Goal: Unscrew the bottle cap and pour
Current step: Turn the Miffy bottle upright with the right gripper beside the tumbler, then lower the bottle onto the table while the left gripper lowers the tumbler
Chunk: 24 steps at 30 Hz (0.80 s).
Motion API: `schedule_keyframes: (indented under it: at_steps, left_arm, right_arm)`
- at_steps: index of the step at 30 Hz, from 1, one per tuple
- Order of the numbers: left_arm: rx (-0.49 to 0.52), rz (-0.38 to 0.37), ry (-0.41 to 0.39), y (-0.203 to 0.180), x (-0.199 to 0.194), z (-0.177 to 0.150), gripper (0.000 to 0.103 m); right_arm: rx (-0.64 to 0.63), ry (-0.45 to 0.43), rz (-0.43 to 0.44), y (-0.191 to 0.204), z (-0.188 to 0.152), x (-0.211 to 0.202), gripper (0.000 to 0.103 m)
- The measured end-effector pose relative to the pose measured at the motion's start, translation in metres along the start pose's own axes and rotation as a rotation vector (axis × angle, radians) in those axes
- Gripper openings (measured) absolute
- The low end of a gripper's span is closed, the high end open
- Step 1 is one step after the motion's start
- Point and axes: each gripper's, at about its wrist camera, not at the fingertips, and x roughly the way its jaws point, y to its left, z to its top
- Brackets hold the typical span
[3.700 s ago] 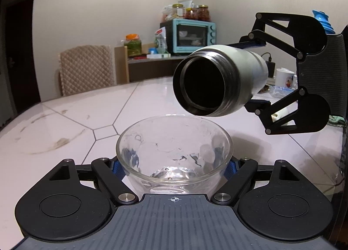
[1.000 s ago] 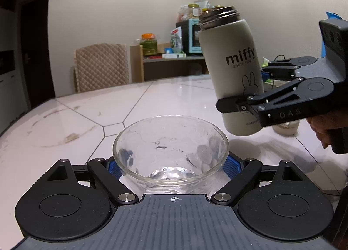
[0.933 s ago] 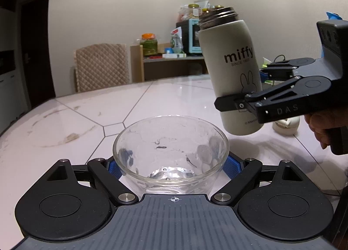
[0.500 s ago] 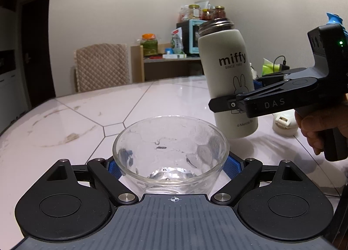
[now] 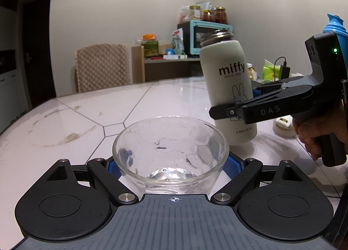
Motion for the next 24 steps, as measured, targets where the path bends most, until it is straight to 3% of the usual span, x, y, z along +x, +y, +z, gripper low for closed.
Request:
schedule_keyframes:
  at_steps: [24]
  left_arm:
    - [-0.028,0.022,0.002,0.0046,0.0028,0.0006,0.092]
  right_arm:
    - [0.026,0.010,-0.019,-0.0013,-0.0062,-0.0024,0.070]
